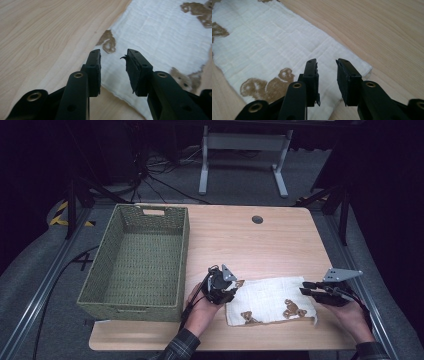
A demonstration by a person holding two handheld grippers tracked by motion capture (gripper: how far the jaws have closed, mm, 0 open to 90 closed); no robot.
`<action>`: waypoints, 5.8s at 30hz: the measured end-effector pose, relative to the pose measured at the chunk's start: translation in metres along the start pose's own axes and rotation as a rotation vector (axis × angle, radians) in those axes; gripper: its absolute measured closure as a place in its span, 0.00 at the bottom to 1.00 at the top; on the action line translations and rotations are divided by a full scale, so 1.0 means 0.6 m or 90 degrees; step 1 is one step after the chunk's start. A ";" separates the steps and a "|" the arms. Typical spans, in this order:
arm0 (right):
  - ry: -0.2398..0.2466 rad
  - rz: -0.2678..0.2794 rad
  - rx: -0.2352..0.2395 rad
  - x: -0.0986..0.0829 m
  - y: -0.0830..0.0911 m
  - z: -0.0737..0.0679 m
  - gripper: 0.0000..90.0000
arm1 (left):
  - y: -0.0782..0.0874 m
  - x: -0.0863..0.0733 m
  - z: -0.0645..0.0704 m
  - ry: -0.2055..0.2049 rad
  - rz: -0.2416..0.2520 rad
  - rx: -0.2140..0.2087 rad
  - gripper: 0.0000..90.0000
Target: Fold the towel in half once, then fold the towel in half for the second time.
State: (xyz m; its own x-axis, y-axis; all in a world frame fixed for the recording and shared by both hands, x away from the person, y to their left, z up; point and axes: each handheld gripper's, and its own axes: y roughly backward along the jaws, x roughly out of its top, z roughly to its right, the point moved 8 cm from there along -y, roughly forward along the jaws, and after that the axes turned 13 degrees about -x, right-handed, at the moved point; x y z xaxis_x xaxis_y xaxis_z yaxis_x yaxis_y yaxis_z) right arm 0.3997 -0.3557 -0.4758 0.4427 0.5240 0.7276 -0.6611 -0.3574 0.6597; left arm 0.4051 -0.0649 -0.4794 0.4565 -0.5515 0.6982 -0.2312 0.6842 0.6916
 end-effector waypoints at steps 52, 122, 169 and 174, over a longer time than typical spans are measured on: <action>-0.042 -0.092 0.004 -0.013 -0.086 0.073 0.95 | -0.052 -0.021 -0.070 0.046 -0.044 -0.042 0.85; 0.004 0.095 -0.050 0.031 0.050 0.037 0.97 | 0.077 0.000 0.042 -0.109 0.113 0.069 0.94; 0.035 -0.006 0.126 -0.022 0.025 -0.107 0.96 | -0.019 -0.041 0.090 -0.079 -0.029 -0.142 0.97; 0.069 -0.039 0.141 -0.033 0.005 -0.129 0.98 | -0.044 -0.056 0.101 -0.083 -0.073 -0.163 0.97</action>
State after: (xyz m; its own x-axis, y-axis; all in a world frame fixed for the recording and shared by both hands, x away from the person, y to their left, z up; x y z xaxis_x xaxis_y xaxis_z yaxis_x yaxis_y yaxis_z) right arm 0.3417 -0.3073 -0.5027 0.4029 0.6254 0.6682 -0.4810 -0.4765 0.7359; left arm 0.3434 -0.0931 -0.5099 0.3492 -0.6776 0.6472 0.0476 0.7026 0.7100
